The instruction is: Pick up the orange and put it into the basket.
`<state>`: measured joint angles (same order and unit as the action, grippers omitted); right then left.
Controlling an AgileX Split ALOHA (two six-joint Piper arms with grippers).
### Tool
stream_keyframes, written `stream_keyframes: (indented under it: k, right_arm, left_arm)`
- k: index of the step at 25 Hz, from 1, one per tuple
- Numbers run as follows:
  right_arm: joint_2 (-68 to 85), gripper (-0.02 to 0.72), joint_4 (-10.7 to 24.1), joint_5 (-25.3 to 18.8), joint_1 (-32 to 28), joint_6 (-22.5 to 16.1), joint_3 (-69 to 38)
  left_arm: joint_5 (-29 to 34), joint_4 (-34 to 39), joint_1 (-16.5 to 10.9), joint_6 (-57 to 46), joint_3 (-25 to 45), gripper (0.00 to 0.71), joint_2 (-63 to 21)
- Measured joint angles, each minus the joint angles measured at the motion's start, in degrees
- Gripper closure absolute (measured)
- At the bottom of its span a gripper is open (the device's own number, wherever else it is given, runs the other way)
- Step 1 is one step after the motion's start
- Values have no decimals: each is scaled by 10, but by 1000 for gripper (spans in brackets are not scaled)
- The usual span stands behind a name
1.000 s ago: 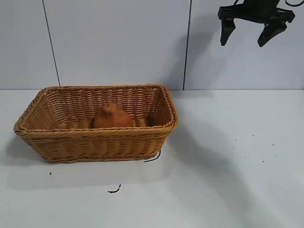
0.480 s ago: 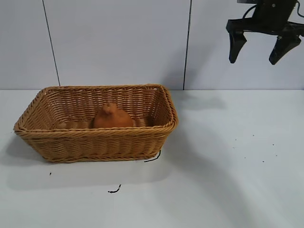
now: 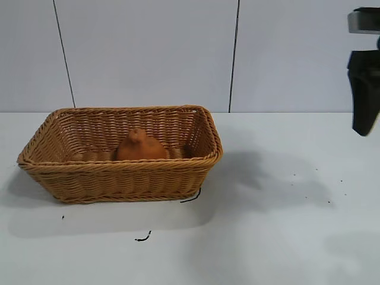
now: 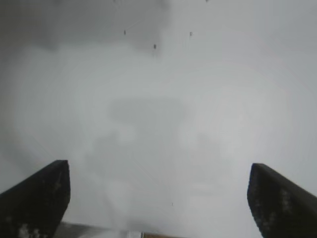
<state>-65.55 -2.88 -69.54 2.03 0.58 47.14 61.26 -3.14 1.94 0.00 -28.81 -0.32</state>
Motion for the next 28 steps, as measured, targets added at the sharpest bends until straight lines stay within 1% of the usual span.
stream_keyframes:
  k: [3,8,10,14,21,28]
  right_arm:
    - [109,8,2,8,0,2,-55]
    - [295,8,2,79,0,12,-125]
    - [370,8,2,95,0,14,-149]
    - [490,8,0,104,0,14,-183]
    - [639,8,-3,109,0,15,-185]
    - [657,8,-3,108,0,15,-185]
  left_arm:
    - [0,0,0,0,0,71,0]
    - [0,0,0,0,0,71,0]
    - [0,0,0,0,0,71,0]
    - [0,0,0,0,0,71,0]
    - [0,0,0,0,0,71,0]
    - [0,0,0,0,0,71,0]
